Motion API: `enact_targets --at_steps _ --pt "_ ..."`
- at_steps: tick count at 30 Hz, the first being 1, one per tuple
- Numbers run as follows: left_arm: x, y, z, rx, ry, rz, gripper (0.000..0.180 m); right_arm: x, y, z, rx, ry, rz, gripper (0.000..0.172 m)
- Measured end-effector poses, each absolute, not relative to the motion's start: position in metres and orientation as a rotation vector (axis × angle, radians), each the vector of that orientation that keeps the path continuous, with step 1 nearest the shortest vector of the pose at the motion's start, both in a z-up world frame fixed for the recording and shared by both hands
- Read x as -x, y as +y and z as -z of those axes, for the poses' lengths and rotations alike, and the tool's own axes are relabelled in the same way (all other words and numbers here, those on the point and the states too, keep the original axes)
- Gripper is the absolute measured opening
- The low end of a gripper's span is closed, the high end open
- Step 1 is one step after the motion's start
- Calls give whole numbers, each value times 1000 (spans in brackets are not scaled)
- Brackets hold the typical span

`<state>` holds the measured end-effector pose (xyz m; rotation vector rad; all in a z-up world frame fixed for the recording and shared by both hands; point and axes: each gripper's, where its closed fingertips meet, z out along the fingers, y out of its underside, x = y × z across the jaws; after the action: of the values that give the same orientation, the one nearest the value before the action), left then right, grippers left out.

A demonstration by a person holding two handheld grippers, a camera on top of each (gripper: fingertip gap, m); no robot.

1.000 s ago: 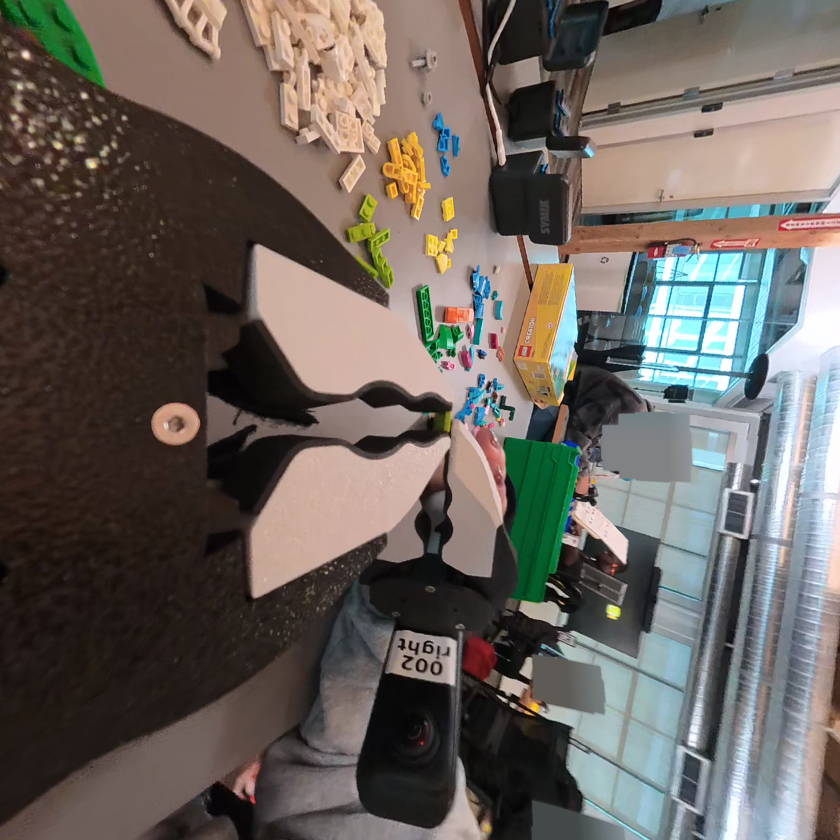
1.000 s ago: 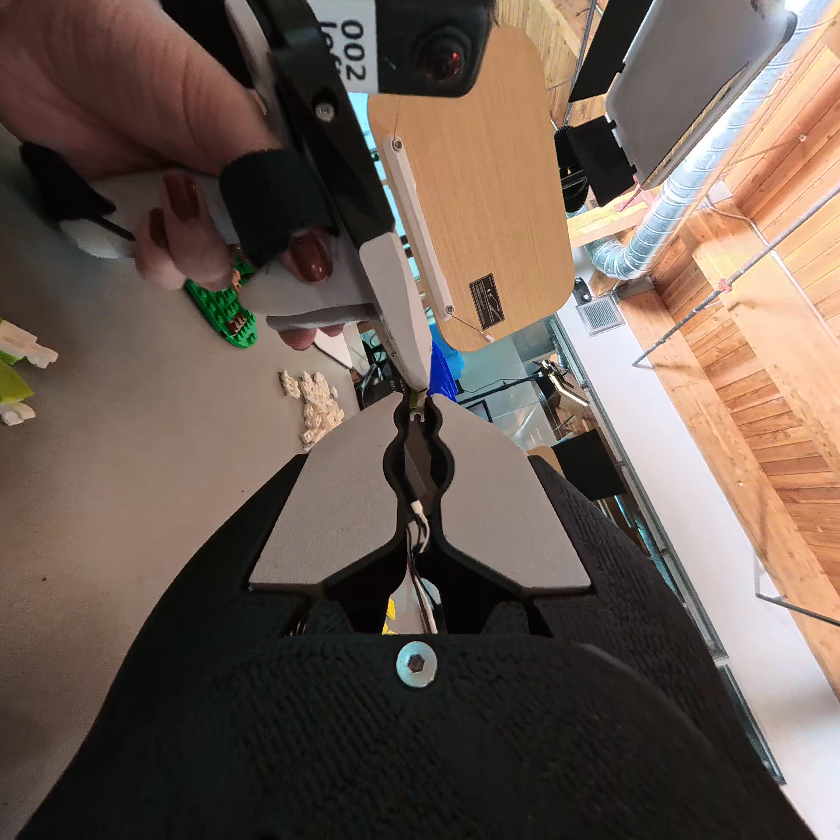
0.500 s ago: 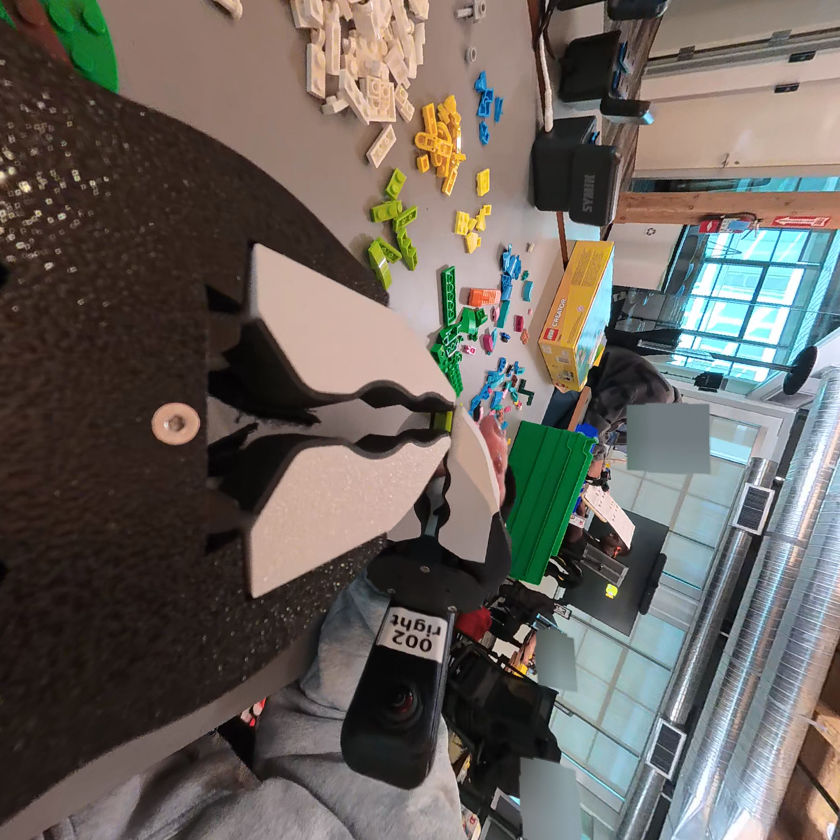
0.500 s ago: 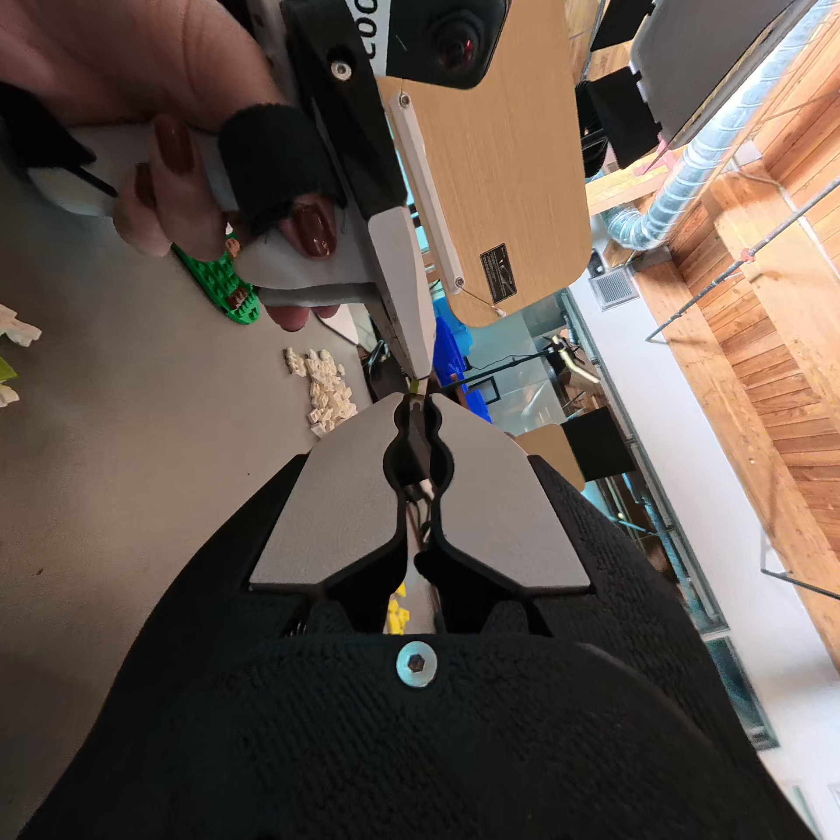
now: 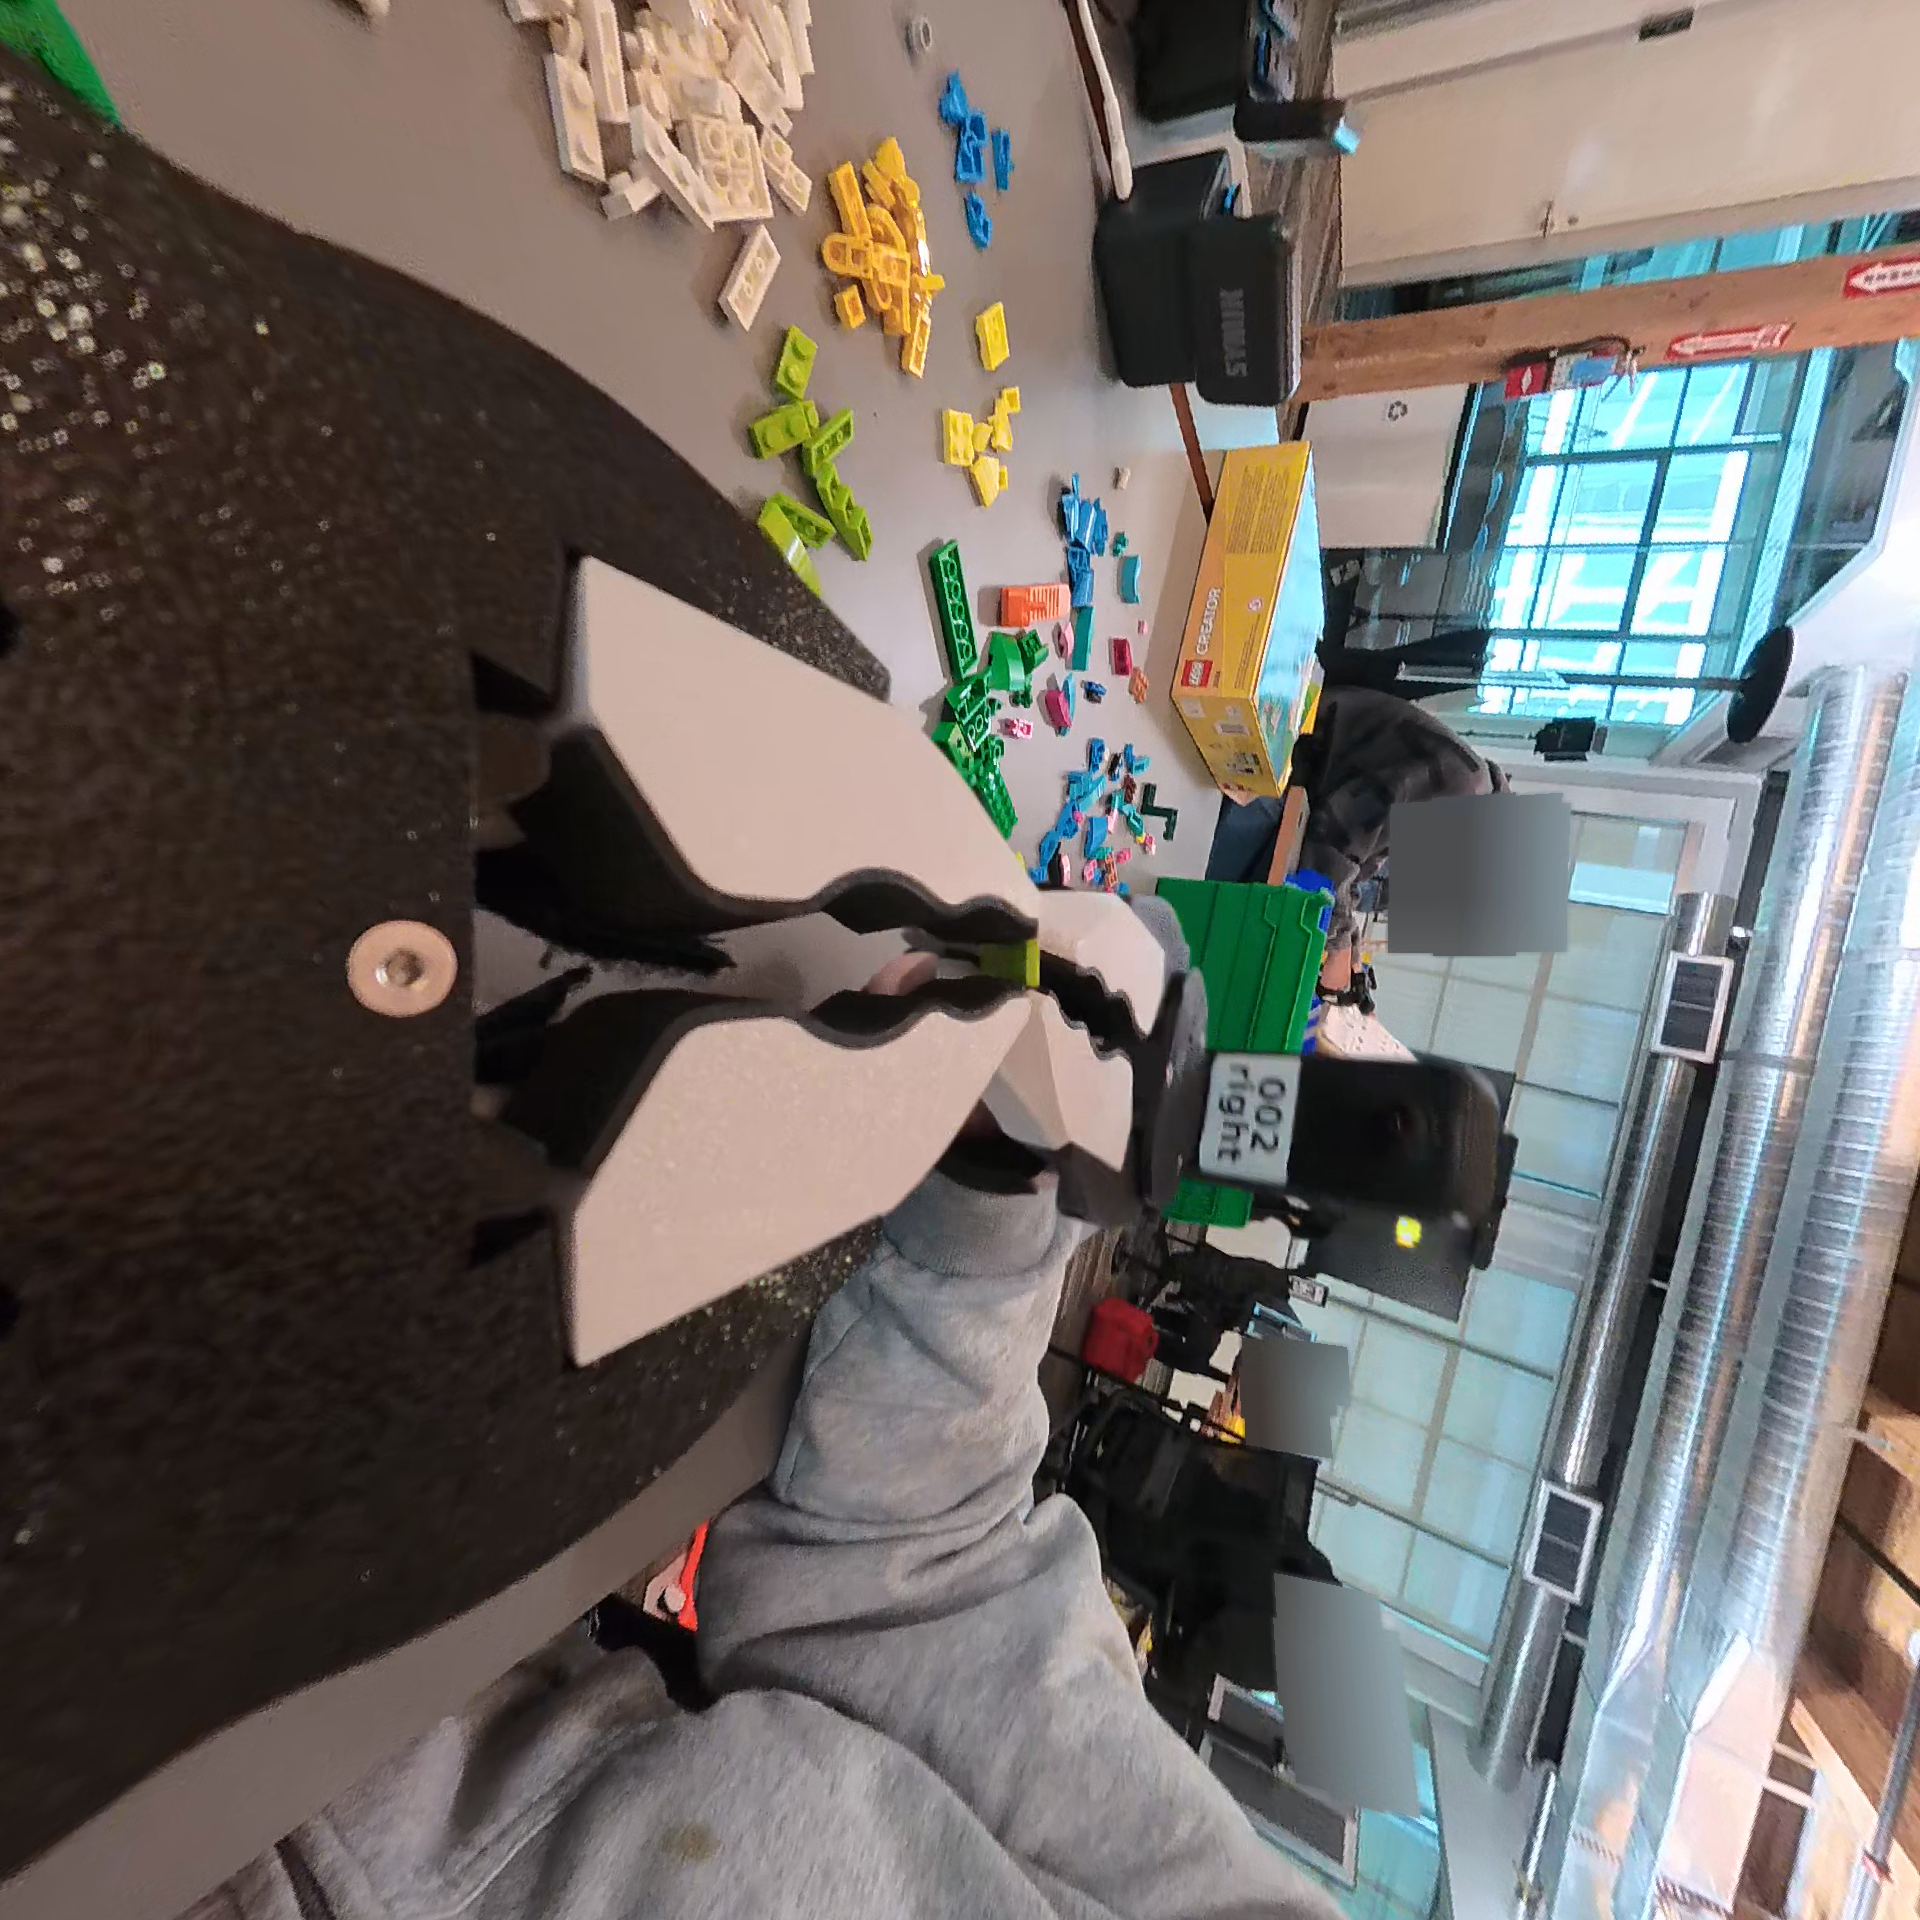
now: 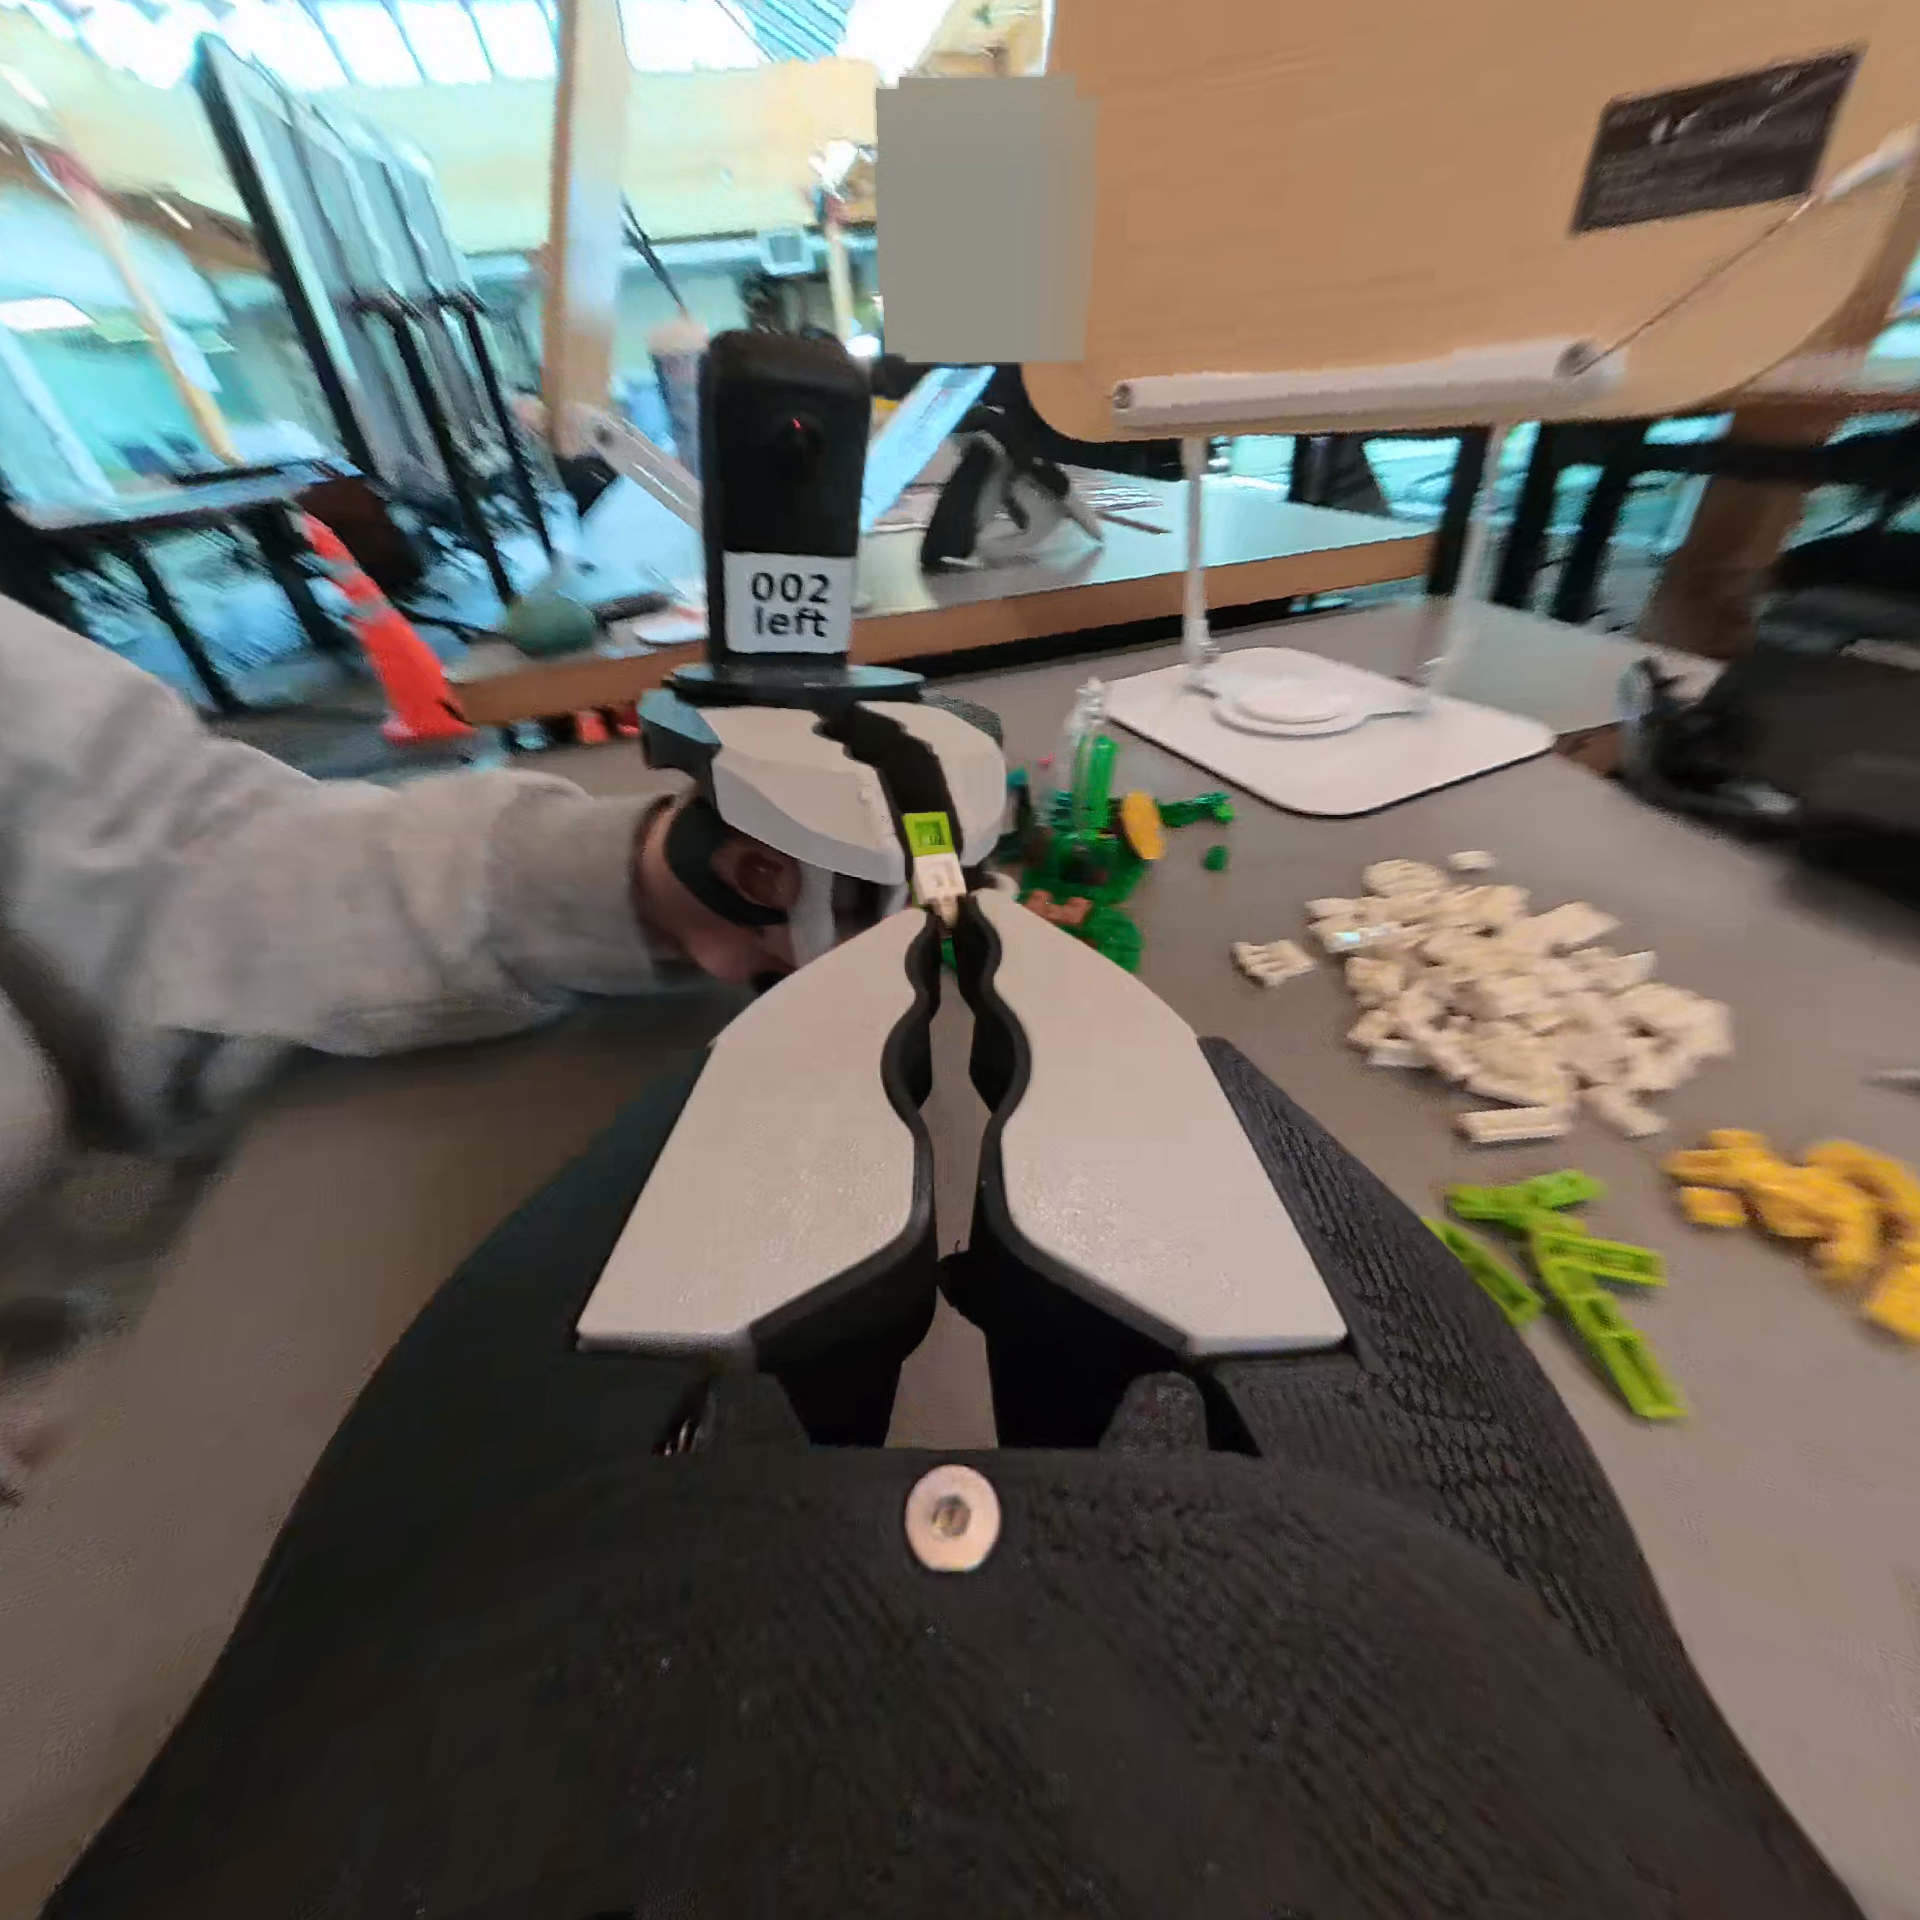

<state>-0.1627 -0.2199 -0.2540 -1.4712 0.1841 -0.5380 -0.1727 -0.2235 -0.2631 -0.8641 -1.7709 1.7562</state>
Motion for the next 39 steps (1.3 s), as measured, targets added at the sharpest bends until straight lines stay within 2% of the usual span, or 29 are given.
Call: enact_targets --at_steps 8,12,22,28,39 --pt "154 -224 250 1446 213 624 6 161 -230 259 944 -1787 -2113 1" --pt "163 -220 256 1464 138 658 6 169 -225 265 827 -1760 -1831 2" --pt "165 -215 279 1623 364 187 7 179 -214 286 422 -1777 -938 8" --pt "173 -217 280 1634 372 153 7 187 -210 283 222 -1636 -486 4" --pt "186 -215 265 1581 235 140 6 195 -206 264 526 -1475 -701 3"
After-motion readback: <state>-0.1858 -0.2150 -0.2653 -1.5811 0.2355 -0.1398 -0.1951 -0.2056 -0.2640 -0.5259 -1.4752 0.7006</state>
